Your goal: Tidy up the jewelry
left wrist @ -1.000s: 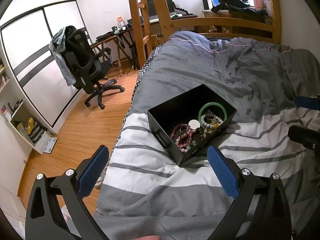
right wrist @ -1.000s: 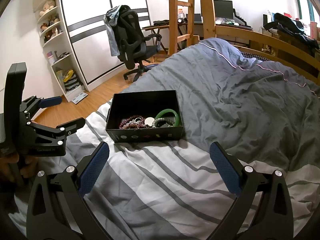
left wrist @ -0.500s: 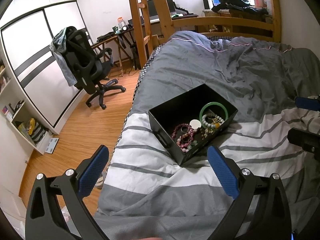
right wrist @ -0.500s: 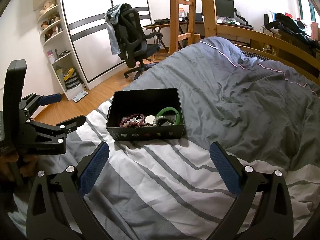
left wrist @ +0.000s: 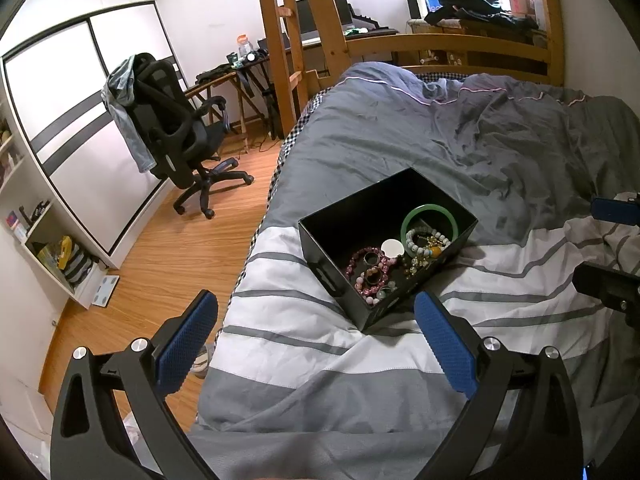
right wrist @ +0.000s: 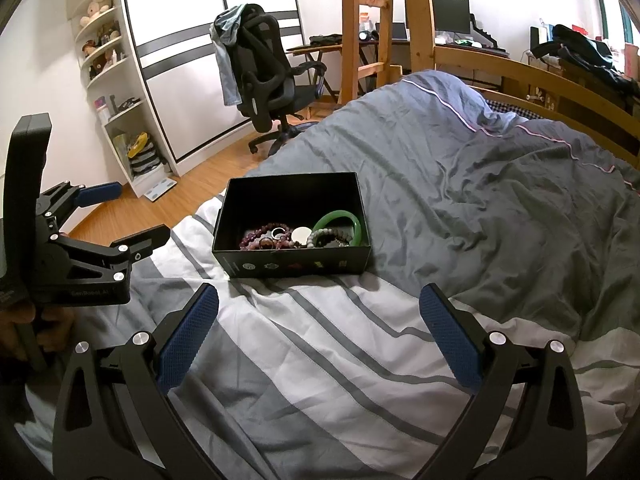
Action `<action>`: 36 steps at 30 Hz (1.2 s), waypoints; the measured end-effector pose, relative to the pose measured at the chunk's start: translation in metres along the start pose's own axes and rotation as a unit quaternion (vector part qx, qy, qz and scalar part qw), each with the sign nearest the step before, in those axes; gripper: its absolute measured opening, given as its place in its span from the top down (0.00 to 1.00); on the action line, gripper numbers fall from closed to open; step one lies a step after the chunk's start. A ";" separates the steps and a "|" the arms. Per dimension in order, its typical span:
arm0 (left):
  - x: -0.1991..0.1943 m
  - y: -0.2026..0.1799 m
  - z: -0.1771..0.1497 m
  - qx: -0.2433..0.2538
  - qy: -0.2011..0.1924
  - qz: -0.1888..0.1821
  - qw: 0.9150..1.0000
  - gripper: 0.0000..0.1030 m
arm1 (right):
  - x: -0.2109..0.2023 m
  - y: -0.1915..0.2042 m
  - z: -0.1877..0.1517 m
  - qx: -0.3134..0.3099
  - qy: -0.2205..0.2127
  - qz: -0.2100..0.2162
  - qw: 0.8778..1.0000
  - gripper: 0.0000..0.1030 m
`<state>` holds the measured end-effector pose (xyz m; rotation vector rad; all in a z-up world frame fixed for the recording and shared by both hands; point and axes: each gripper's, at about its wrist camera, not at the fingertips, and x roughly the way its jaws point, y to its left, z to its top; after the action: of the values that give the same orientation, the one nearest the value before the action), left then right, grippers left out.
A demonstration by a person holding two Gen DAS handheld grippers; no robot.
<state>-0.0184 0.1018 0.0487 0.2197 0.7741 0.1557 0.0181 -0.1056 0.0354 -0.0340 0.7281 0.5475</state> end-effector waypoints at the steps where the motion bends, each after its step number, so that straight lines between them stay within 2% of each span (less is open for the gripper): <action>1: 0.000 0.000 0.000 0.000 0.000 0.000 1.000 0.06 | 0.000 0.000 0.001 0.000 0.000 -0.001 1.000 0.04; 25: -0.001 -0.004 -0.002 0.014 -0.004 0.003 1.000 0.06 | 0.003 0.002 -0.008 0.003 0.002 0.001 1.000 0.04; 36: 0.000 0.002 0.000 0.002 -0.003 -0.003 1.000 0.06 | 0.006 0.003 -0.013 0.001 0.010 -0.001 1.000 0.04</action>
<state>-0.0181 0.1038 0.0490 0.2205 0.7697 0.1476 0.0119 -0.1030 0.0220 -0.0374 0.7485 0.5456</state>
